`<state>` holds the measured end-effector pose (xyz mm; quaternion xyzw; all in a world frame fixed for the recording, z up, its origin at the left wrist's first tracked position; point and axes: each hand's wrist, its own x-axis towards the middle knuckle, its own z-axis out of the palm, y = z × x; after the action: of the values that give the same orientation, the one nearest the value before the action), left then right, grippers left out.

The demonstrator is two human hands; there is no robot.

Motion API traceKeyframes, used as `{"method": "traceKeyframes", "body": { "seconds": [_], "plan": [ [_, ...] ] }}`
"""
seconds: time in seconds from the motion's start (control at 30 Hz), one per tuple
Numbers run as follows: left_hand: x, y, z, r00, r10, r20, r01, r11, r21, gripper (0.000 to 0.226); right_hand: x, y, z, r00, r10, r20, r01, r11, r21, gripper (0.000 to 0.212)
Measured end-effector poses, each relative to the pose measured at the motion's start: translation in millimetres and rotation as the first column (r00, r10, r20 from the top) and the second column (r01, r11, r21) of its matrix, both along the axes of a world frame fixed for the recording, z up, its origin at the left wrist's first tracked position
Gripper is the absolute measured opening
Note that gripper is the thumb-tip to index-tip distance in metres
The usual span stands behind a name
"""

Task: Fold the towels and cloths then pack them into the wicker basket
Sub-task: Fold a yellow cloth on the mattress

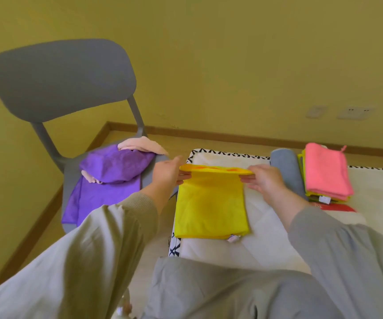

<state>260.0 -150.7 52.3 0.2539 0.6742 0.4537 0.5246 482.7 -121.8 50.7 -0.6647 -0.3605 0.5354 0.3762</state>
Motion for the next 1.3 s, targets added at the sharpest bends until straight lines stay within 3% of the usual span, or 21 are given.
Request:
{"method": "traceKeyframes", "body": {
  "seconds": [0.1,0.2,0.27,0.33,0.5,0.67,0.83,0.93,1.03,1.13,1.3],
  "plan": [
    [4,-26,-24,0.998,-0.038,-0.039,0.036,0.998,-0.043,0.008,-1,-28,-25,0.994,-0.067,-0.09,0.052,0.987,-0.154,0.025],
    [6,-48,-43,0.998,-0.028,-0.048,0.027,1.0,-0.016,0.012,2,-49,-41,0.95,-0.197,-0.241,0.121,0.946,-0.299,0.036],
    [8,-59,-52,0.998,0.026,-0.052,-0.026,1.0,-0.006,0.023,6,-59,-43,0.943,-0.175,-0.282,0.058,0.924,-0.379,0.029],
    [13,-73,-63,0.995,0.052,-0.08,-0.056,0.998,-0.042,0.034,11,-68,-45,0.971,-0.073,-0.229,-0.035,0.899,-0.436,0.014],
    [19,-93,-76,0.973,-0.114,-0.198,0.086,0.986,-0.142,0.043,15,-78,-54,0.979,0.202,0.028,-0.161,0.851,-0.501,0.013],
    [12,-94,-77,0.851,-0.325,-0.412,0.295,0.946,-0.136,0.043,14,-77,-55,0.947,0.288,0.143,-0.181,0.846,-0.501,0.01],
    [7,-100,-81,0.739,-0.447,-0.504,0.383,0.894,-0.232,0.037,15,-77,-60,0.795,0.5,0.342,-0.228,0.77,-0.595,0.018],
    [6,-101,-85,0.701,-0.465,-0.541,0.382,0.885,-0.266,0.041,11,-76,-62,0.733,0.509,0.452,-0.221,0.805,-0.55,0.017],
    [7,-98,-86,0.691,-0.457,-0.561,0.356,0.889,-0.286,0.052,12,-73,-68,0.798,0.429,0.424,-0.2,0.852,-0.484,0.019],
    [8,-94,-83,0.719,-0.441,-0.537,0.324,0.896,-0.303,0.053,13,-73,-72,0.925,0.307,0.225,-0.175,0.868,-0.465,0.015],
    [7,-87,-82,0.761,-0.397,-0.513,0.283,0.915,-0.289,0.036,8,-68,-79,0.928,0.309,0.21,-0.175,0.857,-0.485,0.016]
  ]
}}
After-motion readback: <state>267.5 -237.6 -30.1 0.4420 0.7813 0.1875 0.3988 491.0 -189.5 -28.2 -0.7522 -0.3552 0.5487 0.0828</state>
